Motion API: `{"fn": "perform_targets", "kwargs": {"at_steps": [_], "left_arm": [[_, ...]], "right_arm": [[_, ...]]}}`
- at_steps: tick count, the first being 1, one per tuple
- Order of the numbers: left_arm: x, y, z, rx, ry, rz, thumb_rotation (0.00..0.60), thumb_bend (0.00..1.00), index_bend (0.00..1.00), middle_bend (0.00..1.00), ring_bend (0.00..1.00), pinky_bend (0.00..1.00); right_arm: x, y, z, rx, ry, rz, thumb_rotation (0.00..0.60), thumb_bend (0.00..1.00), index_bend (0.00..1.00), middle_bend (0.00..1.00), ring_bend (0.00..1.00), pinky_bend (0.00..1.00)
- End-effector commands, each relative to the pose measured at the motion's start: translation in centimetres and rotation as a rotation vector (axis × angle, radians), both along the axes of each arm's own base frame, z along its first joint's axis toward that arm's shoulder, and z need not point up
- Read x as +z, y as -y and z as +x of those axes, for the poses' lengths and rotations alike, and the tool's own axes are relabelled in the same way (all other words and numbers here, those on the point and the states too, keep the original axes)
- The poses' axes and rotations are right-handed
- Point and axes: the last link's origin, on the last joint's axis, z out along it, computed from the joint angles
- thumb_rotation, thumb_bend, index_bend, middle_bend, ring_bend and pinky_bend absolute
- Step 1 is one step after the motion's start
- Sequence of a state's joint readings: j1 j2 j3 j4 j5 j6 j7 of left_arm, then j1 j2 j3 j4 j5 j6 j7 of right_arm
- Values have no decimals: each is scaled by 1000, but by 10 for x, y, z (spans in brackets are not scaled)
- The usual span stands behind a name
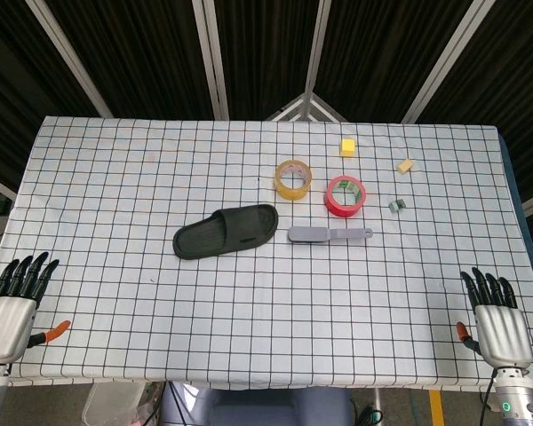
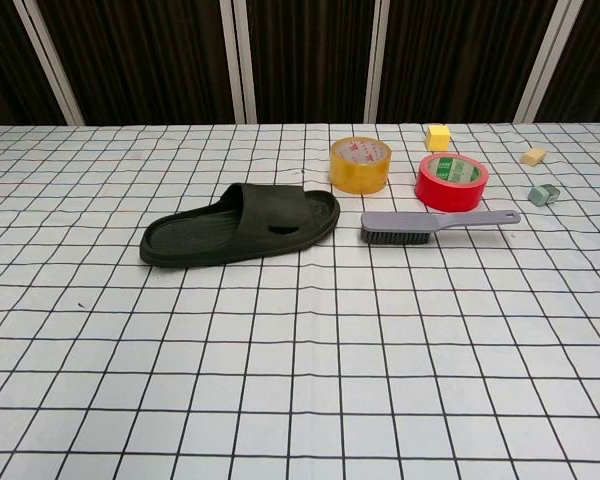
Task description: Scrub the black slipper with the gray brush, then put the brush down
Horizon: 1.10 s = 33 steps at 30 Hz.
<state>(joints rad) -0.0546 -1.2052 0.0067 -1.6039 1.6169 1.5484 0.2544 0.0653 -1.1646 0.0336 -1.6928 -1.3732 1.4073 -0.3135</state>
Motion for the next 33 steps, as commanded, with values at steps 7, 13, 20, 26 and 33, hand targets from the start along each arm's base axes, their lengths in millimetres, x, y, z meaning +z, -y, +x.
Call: {"fn": "perform_targets", "kwargs": {"at_steps": [7, 13, 20, 26, 33], "left_arm": [[1, 1, 0, 5, 3, 11, 520, 57, 0, 0, 0, 6], [2, 0, 3, -10, 15, 12, 520, 56, 0, 0, 0, 6], [6, -1, 5, -51, 39, 24, 518, 57, 0, 0, 0, 6], [8, -5, 4, -61, 53, 32, 519, 56, 0, 0, 0, 6], [6, -10, 0, -50, 49, 36, 520, 56, 0, 0, 0, 6]], "right_arm": [[-1, 3, 0, 5, 7, 9, 600, 388, 0, 11, 0, 0], [-8, 8, 8, 42, 15, 13, 600, 389, 0, 11, 0, 0], [-24, 41, 47, 149, -18, 101, 600, 389, 0, 11, 0, 39], [-51, 76, 81, 192, -14, 222, 600, 388, 0, 11, 0, 42], [-87, 117, 109, 203, -5, 323, 600, 388, 0, 25, 26, 70]]}}
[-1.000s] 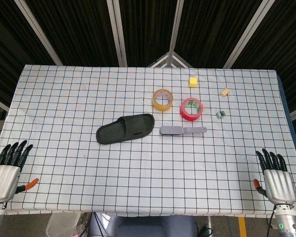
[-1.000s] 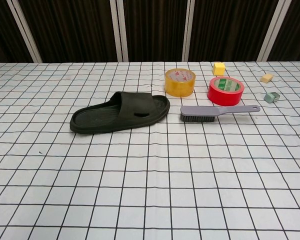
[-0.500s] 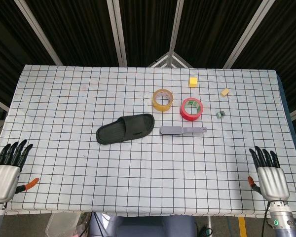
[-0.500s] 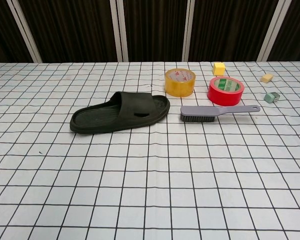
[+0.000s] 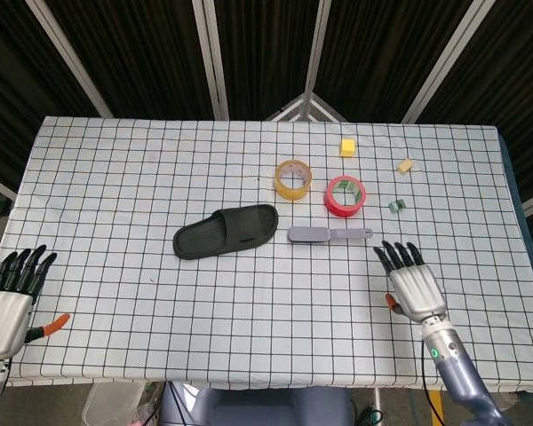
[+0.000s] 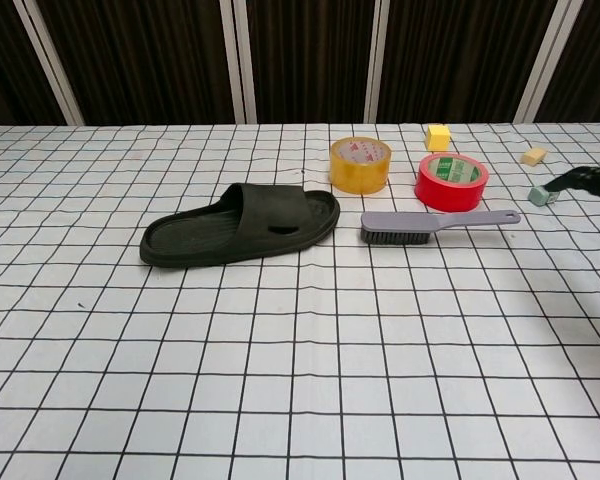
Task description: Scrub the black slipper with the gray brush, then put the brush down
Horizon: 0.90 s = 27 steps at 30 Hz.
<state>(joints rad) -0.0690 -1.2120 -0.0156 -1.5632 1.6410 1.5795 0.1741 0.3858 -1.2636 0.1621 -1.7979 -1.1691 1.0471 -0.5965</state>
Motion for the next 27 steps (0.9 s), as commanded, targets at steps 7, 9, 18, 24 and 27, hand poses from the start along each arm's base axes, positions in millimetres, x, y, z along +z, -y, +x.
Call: {"fn": "perform_targets", "kwargs": {"at_steps": [7, 9, 18, 24, 27], "left_arm": [[0, -4, -6, 48, -14, 6, 518, 57, 0, 0, 0, 6], [0, -5, -6, 54, -15, 8, 520, 56, 0, 0, 0, 6], [3, -6, -7, 65, -11, 22, 519, 57, 0, 0, 0, 6], [3, -8, -9, 77, -14, 26, 519, 56, 0, 0, 0, 6], [3, -10, -10, 85, -14, 26, 519, 56, 0, 0, 0, 6]], "right_arm": [[-44, 53, 56, 89, -25, 49, 600, 388, 75, 108, 77, 111], [-50, 61, 66, 102, -33, 49, 600, 389, 92, 125, 87, 120], [-76, 87, 87, 115, -92, 63, 600, 388, 170, 188, 135, 176], [-86, 98, 87, 101, -118, 74, 600, 388, 188, 203, 160, 202], [-90, 102, 86, 93, -124, 77, 600, 388, 194, 208, 162, 202]]}}
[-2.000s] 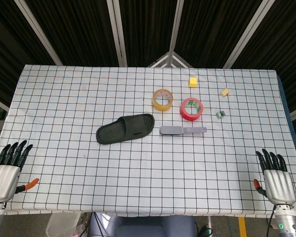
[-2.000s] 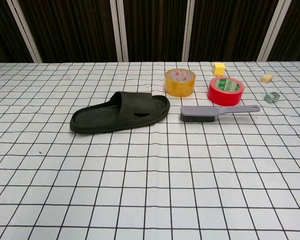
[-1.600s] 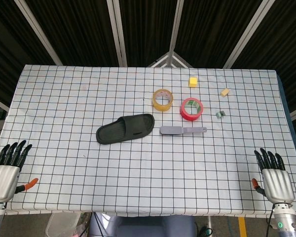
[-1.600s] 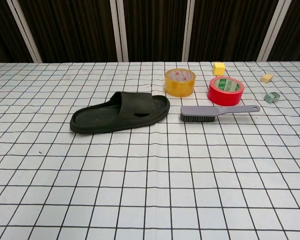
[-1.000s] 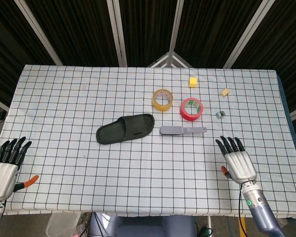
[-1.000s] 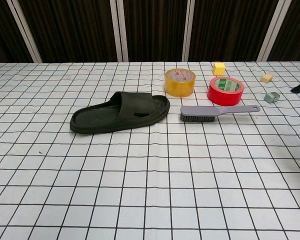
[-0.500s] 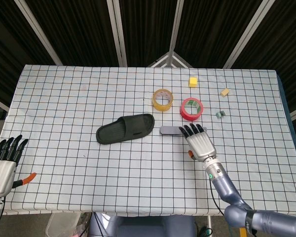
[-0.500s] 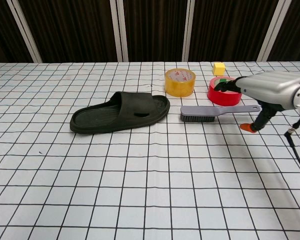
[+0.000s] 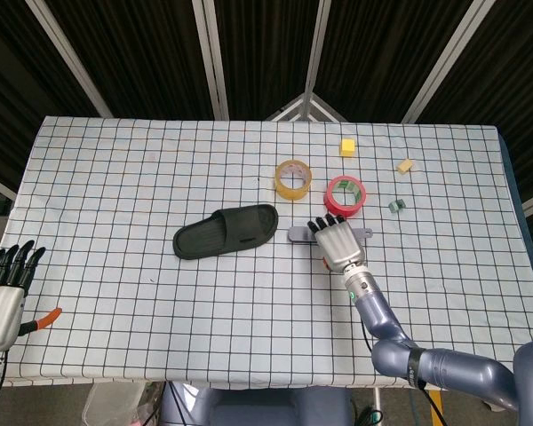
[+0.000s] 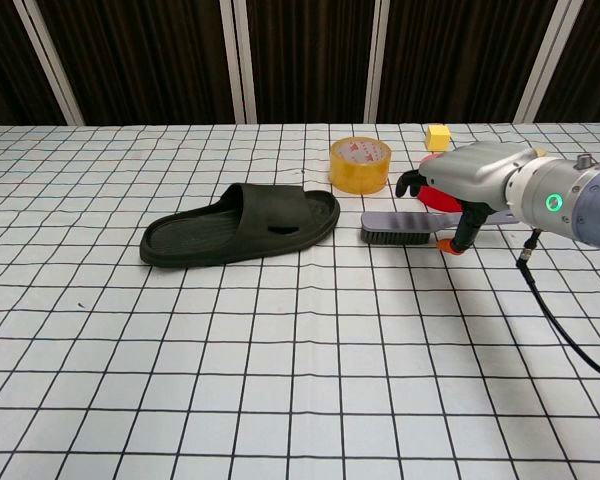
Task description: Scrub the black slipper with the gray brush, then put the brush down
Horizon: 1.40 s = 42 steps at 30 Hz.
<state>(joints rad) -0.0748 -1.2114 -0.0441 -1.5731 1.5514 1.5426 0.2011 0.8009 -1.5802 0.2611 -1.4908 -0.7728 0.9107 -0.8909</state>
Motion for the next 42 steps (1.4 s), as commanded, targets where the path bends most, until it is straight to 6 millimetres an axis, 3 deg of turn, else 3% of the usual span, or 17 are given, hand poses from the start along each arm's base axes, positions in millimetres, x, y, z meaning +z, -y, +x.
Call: {"fn": "perform_targets", "kwargs": {"at_steps": [1, 6, 25, 42], "left_arm": [[0, -2, -1, 6, 0, 0, 520, 57, 0, 0, 0, 6], [1, -3, -2, 13, 1, 3, 518, 56, 0, 0, 0, 6], [4, -7, -6, 36, 7, 12, 519, 58, 0, 0, 0, 6], [5, -8, -7, 40, 7, 15, 519, 60, 0, 0, 0, 6]], "right_arm": [[-6, 5, 0, -7, -6, 8, 600, 388, 201, 213, 167, 206], [-9, 9, -2, -11, -13, 8, 600, 388, 240, 242, 206, 253], [-24, 22, 4, 11, -23, 20, 600, 388, 263, 261, 213, 253], [-20, 20, 8, 29, -24, 17, 600, 388, 263, 261, 213, 254]]}}
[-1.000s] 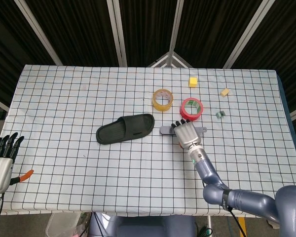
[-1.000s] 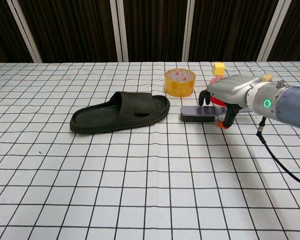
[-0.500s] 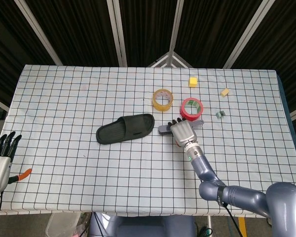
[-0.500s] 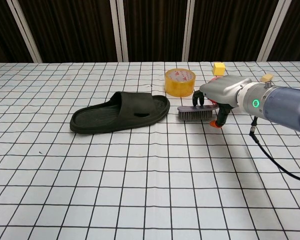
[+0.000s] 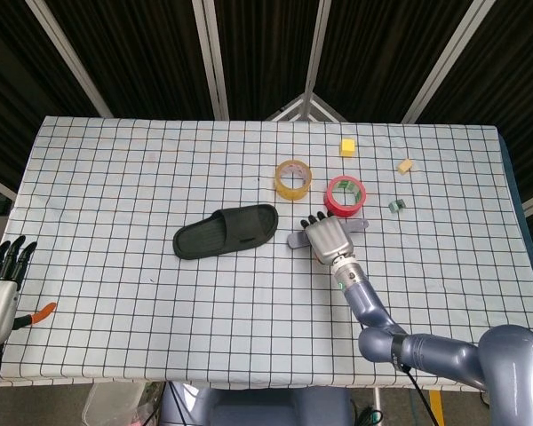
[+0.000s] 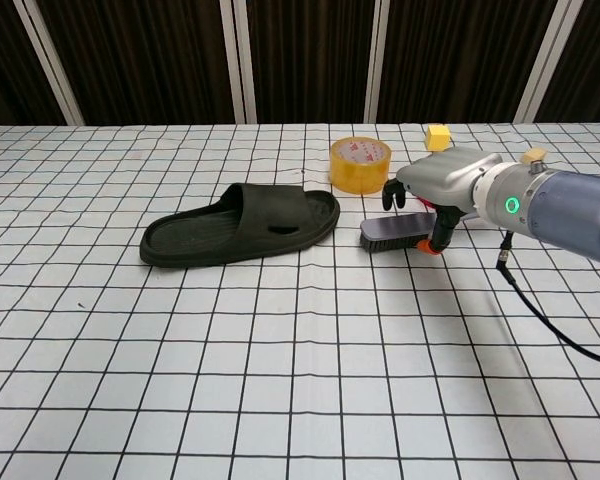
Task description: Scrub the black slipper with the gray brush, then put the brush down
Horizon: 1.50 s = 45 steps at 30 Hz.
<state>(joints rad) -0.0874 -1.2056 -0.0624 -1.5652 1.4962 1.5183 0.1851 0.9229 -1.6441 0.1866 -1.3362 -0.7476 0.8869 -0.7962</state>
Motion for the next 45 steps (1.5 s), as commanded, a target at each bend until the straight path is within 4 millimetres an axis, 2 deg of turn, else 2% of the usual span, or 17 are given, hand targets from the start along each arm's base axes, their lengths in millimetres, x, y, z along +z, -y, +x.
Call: {"fn": "perform_targets", "kwargs": {"at_steps": [1, 18, 45], "left_arm": [[0, 0, 0, -1, 0, 1, 519, 60, 0, 0, 0, 6], [1, -1, 0, 0, 2, 1, 520, 62, 0, 0, 0, 6], [2, -1, 0, 2, 4, 2, 519, 61, 0, 0, 0, 6]], "right_arm": [[0, 0, 1, 2, -1, 2, 600, 388, 263, 261, 213, 254], [-11, 3, 6, 15, -13, 16, 600, 388, 300, 292, 235, 256], [-15, 6, 9, 45, -1, -16, 600, 388, 490, 445, 379, 410]]}}
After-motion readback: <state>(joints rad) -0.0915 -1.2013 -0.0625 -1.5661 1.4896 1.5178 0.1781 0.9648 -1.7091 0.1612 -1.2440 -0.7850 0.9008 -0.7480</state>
